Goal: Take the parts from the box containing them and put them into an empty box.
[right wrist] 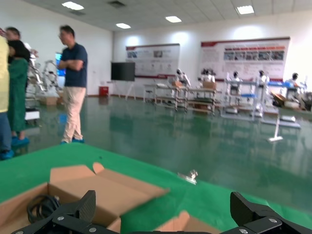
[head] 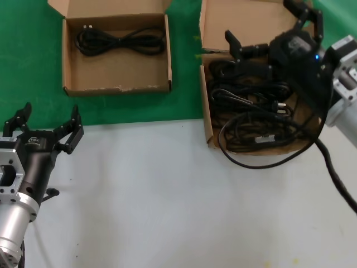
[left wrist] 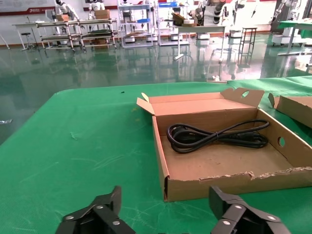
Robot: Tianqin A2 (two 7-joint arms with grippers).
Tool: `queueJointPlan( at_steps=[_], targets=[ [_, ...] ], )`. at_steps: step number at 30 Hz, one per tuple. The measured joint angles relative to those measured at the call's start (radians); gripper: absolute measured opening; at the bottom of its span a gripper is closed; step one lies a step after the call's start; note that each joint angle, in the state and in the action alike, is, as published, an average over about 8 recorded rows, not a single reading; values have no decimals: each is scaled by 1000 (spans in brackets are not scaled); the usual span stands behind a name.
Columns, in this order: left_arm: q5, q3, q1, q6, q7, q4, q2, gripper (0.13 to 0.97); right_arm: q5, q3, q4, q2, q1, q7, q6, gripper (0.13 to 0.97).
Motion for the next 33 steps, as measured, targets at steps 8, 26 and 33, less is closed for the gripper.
queueJointPlan(
  at_steps=[8, 26, 33],
  targets=[
    [-3, -1, 2, -2, 1, -1, 0, 661, -19, -5, 40, 4, -83, 45, 82, 966],
    [-8, -3, 8, -7, 4, -2, -1, 924, -61, -15, 130, 13, -270, 146, 269, 966],
    [-11, -3, 10, -9, 5, -2, -2, 957, -77, -19, 166, 16, -343, 186, 342, 966]
  ],
)
